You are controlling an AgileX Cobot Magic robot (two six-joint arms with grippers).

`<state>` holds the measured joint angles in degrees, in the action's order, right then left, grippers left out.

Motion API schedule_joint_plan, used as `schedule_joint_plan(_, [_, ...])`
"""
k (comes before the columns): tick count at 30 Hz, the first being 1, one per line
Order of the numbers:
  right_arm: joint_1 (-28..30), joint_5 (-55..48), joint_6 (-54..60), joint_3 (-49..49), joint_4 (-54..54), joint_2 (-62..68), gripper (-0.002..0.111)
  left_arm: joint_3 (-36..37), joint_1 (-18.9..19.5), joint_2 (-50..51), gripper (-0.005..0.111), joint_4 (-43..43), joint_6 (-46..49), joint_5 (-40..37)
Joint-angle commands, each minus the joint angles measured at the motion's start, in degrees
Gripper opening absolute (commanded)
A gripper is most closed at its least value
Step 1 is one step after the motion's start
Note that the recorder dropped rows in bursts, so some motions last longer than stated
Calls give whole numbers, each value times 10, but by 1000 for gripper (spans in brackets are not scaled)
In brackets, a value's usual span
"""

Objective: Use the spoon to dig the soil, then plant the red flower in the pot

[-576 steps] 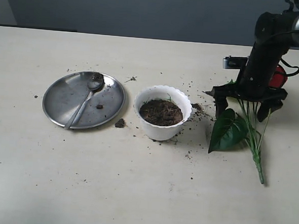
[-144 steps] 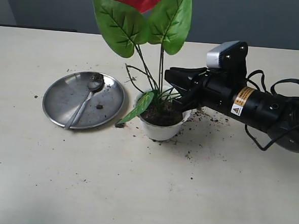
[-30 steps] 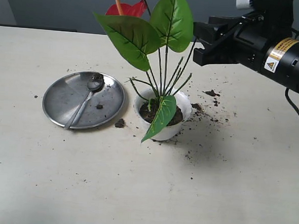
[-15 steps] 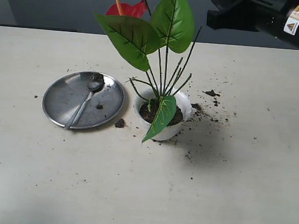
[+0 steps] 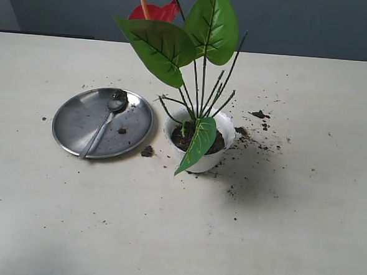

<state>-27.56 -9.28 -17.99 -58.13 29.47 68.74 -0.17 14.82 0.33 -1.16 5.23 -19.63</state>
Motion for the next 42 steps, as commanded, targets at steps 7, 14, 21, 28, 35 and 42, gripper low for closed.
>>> schedule_joint_plan(7, [2,-28,0,-4,32,-53,0,2,-1,-3,0,-1,-1,3])
schedule_joint_plan(14, [2,-54,0,-4,76,-107,0,2,-1,-3,0,-1,-1,4])
schedule_joint_plan(21, [2,-54,0,-4,72,-153,0,2,-1,-3,0,-1,-1,4])
schedule_joint_plan(28, [2,-54,-3,-4,48,-179,0,2,-1,-3,0,-1,-1,4])
schedule_joint_plan(35, [2,-112,-11,-4,49,-205,0,2,-1,-3,0,-1,-1,4])
schedule_joint_plan(42, [9,-150,-14,-4,61,-213,0,2,-1,-3,0,-1,-1,4])
